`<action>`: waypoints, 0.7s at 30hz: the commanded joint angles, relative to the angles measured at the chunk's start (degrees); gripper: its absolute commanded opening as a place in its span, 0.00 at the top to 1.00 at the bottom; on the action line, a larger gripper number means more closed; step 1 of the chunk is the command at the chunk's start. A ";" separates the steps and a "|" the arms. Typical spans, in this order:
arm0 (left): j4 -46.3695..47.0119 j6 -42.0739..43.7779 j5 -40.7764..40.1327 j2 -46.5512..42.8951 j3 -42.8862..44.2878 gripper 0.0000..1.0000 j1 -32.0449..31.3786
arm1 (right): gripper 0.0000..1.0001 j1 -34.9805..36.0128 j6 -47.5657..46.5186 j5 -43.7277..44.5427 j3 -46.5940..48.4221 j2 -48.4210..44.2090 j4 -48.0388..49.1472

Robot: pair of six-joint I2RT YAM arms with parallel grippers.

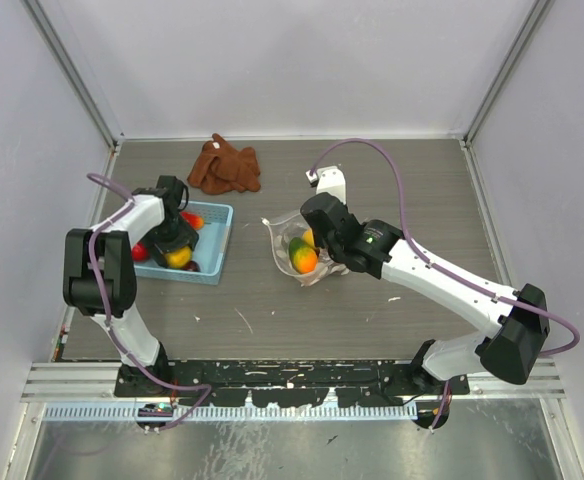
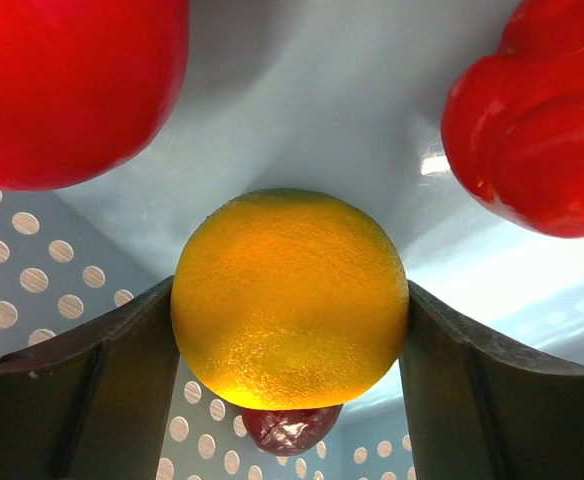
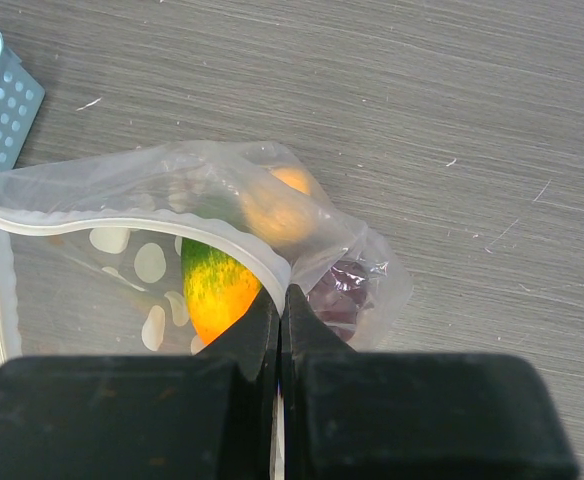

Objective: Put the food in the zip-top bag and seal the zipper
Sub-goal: Pick up the fake fruit from the bin.

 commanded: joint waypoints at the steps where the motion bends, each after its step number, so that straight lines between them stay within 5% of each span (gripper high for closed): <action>1: 0.86 1.13 1.53 -4.34 -0.66 0.36 0.38 | 0.99 -0.22 0.85 -0.09 1.58 -1.49 2.25; 21: 10.88 5.34 13.98 -35.16 -11.13 0.55 -8.34 | 0.99 -0.28 1.99 -1.01 3.30 0.00 1.92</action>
